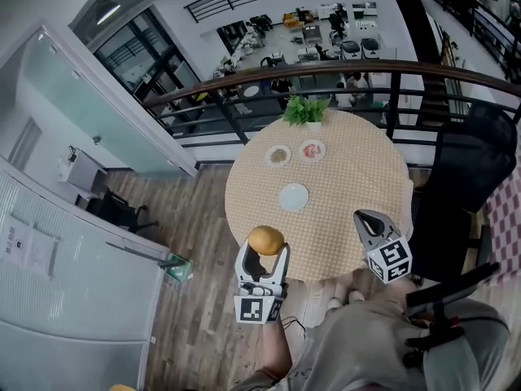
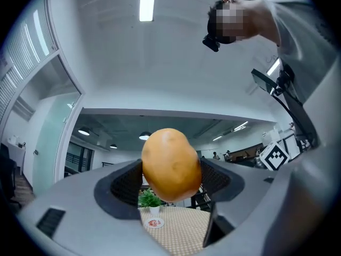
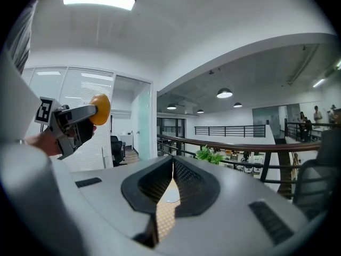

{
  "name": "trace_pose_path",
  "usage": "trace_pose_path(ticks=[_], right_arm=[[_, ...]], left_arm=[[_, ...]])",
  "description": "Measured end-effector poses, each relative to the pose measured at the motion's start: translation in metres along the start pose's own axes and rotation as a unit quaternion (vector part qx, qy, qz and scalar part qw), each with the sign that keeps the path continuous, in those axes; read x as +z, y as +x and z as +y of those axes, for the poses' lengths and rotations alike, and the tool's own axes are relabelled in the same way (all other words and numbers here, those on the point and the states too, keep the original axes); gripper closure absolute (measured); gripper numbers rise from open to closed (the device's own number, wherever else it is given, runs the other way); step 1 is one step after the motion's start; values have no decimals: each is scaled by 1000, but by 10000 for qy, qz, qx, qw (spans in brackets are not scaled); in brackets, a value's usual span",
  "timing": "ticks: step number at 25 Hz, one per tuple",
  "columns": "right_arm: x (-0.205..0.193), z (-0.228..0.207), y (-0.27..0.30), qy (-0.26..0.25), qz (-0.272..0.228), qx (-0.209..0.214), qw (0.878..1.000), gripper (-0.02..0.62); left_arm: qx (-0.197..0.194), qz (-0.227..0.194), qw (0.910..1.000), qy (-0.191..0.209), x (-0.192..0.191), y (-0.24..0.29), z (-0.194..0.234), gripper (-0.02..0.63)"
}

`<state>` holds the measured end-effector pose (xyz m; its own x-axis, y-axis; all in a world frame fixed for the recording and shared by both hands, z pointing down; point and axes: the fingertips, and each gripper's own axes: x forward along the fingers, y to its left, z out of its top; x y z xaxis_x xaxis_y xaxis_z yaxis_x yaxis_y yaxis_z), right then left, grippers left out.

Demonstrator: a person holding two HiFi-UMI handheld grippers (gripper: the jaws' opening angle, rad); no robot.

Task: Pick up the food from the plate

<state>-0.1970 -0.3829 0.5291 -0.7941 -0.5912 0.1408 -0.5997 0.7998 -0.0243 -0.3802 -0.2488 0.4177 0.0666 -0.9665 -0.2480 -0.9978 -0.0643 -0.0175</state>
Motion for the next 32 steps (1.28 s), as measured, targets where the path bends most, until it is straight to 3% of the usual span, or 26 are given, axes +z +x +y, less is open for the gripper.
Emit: trace_pose_path(ticks=[19,32], right_arm=[[10,6,-16,-27,-212,71,9997,580],[11,2,-26,-96,-234,-26,9997,580]], left_arm=[[-26,-115,9995,-279,-1,-8,-5,258],[60,221,9992,-339,-22,-15,-8,258]])
